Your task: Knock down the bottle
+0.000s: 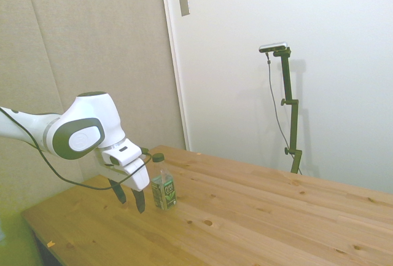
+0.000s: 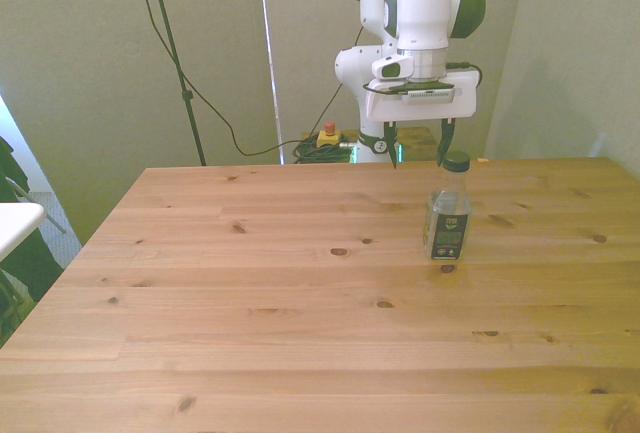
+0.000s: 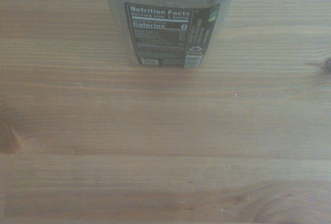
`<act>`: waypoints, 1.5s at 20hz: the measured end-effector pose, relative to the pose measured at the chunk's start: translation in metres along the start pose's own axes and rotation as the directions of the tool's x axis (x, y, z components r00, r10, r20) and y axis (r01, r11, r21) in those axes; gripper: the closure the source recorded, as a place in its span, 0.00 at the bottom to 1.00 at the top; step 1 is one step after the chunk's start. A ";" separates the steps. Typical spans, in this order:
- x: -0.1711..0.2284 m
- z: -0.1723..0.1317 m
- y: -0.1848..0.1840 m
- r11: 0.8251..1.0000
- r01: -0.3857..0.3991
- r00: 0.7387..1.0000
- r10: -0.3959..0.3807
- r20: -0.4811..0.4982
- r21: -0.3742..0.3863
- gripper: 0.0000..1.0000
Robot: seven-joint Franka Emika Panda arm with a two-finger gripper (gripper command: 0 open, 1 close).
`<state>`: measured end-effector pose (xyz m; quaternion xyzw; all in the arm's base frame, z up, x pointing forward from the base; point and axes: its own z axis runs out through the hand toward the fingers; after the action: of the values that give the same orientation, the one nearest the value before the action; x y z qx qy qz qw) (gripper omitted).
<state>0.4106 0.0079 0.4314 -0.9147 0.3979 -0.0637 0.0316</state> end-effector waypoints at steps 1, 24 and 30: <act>0.000 0.000 0.000 1.000 0.000 1.000 0.000 0.000 -0.001 0.00; -0.004 -0.055 -0.083 0.990 -0.142 0.985 0.141 -0.104 -0.002 1.00; 0.025 -0.046 -0.098 0.984 -0.180 0.977 0.177 -0.117 -0.013 1.00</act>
<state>0.4919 0.0563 0.4900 -0.8704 0.4802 -0.1088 0.0035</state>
